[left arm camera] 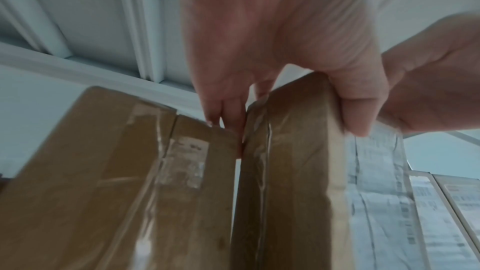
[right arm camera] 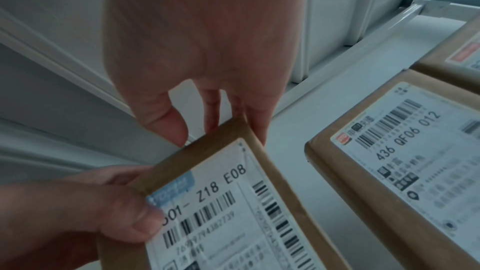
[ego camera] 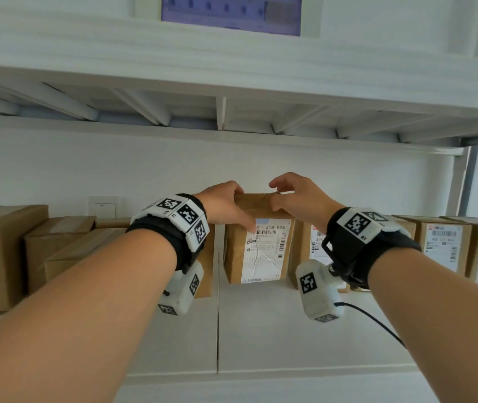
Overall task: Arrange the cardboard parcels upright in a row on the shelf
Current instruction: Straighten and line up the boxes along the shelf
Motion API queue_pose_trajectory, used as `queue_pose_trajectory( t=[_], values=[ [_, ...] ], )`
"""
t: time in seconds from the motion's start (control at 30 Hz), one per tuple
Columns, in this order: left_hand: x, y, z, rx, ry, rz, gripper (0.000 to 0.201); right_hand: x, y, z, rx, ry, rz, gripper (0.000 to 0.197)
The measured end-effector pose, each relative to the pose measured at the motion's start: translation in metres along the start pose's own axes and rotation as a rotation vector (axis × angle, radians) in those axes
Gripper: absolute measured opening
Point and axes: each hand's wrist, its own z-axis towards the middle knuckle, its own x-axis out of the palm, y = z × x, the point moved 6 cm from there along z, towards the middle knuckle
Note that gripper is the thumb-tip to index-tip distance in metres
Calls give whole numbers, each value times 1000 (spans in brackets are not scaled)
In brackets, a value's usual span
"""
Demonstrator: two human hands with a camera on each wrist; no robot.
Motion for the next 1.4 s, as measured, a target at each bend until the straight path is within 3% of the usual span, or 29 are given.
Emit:
queue_pose_trajectory(
  t=[0.43,0.57,0.7,0.93,1.07,1.33,1.4],
  values=[
    [24,-8,23,-90,152,332,78,-1,-31,13,3,64,39,30],
    [30,-12,29,-87,167,390,70,-11,-31,14,-82,-18,-75,28],
    [37,-14,34,-80,162,395,71,-21,-39,11,-93,-87,-237,29],
    [47,-15,41,-83,154,387,57,-17,-63,4,-32,-5,-460,40],
    [55,-15,45,-69,167,380,29,-22,-69,6,-46,-32,-435,35],
    [58,-18,47,-52,155,322,25,-28,-76,8,-90,-51,-364,29],
    [59,-19,48,-54,155,307,35,-28,-76,7,-96,-57,-366,28]
  ],
)
